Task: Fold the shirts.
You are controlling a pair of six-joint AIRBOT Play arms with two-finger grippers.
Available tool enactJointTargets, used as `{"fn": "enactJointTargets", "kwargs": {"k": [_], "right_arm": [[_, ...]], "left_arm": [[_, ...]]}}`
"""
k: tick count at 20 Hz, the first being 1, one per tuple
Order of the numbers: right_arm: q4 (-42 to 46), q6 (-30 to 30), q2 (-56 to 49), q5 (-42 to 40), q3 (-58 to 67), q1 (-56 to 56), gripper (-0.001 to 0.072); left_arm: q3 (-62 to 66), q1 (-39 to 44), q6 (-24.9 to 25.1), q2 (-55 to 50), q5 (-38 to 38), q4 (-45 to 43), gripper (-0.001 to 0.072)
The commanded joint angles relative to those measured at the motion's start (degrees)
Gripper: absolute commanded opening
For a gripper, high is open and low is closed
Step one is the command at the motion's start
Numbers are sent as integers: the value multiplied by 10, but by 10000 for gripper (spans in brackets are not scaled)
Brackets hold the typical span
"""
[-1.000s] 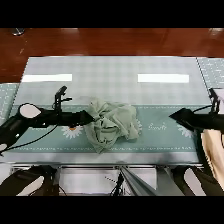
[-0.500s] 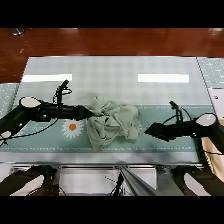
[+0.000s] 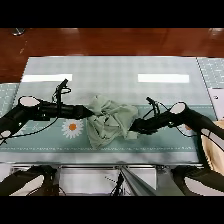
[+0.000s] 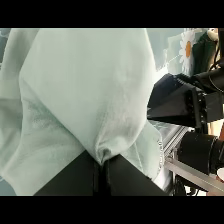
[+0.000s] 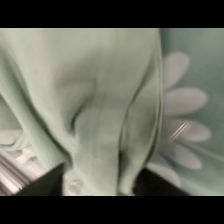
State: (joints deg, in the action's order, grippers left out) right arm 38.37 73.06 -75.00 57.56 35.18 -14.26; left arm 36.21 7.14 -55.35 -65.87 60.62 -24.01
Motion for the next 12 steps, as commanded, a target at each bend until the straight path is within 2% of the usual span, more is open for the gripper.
{"fn": "enactJointTargets", "kwargs": {"k": [1, 2, 5, 7, 10, 12], "right_arm": [[-10, -23, -36, -6, 34, -24, 183], [-21, -50, -36, 0, 42, -23, 26], [-9, -55, -27, 50, 117, -12, 23], [44, -17, 5, 64, 223, 17, 23], [101, 39, 48, 91, 469, 64, 23], [125, 39, 70, 116, 639, 70, 23]], "left_arm": [[0, 0, 0, 0, 0, 0, 23], [1, 0, 1, 0, 0, 0, 23], [41, -35, -7, 7, 41, 27, 23], [129, -75, -6, 34, 78, 61, 22], [299, -110, -36, 69, 63, 58, 21], [421, -107, -67, 88, 41, 19, 21]]}}
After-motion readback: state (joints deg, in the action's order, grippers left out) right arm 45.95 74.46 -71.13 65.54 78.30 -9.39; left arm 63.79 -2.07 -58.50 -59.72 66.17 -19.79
